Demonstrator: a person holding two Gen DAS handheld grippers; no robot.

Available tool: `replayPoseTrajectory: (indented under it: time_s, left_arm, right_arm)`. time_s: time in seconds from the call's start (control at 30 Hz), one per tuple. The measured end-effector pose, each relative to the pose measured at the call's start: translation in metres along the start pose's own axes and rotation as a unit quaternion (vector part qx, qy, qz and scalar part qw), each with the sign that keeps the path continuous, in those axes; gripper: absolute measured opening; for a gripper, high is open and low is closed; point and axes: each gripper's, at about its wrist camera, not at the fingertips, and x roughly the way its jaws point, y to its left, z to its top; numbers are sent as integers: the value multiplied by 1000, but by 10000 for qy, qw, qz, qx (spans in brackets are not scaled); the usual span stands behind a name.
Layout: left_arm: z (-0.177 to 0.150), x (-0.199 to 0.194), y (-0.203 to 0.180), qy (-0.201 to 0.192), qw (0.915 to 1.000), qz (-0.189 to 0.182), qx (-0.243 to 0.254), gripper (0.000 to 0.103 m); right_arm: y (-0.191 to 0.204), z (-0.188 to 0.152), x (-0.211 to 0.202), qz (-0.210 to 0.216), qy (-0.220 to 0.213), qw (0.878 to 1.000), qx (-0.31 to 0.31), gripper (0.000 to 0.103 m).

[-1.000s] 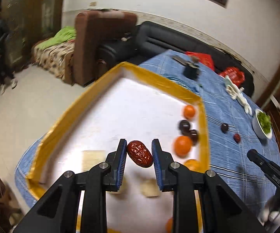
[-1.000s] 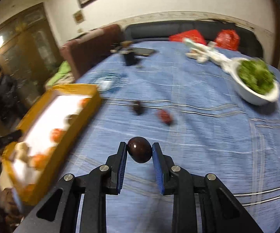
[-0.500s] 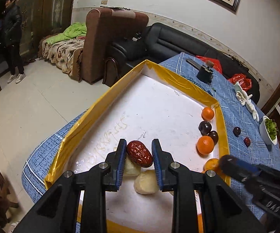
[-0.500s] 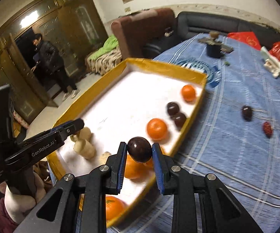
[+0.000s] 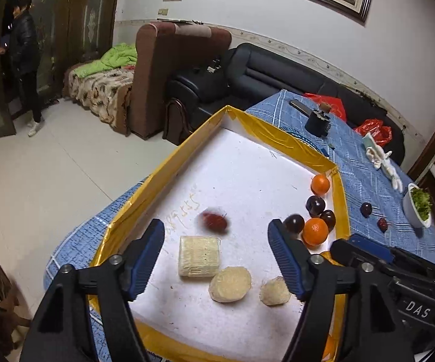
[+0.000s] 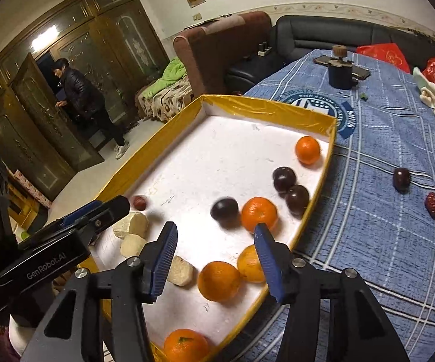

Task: Organize fruits
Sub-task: 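Carry the plum and red date into the tray and open both grippers, then grasp a red date with the right gripper while the left grasps a dark plum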

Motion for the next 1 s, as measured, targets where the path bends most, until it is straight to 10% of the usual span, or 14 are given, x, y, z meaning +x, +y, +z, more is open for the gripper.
replayPoseTrajectory:
  time_s: [0.37, 1.0]
  left_arm:
    - [-2, -36, -42, -525, 9938, 729, 654, 87]
    - [-12, -55, -89, -570, 9884, 663, 1241, 87]
  right_arm:
    - [-30, -17, -28, -197, -130, 9992, 324, 60]
    - [-103, -43, -82, -567, -468, 9934, 876, 61]
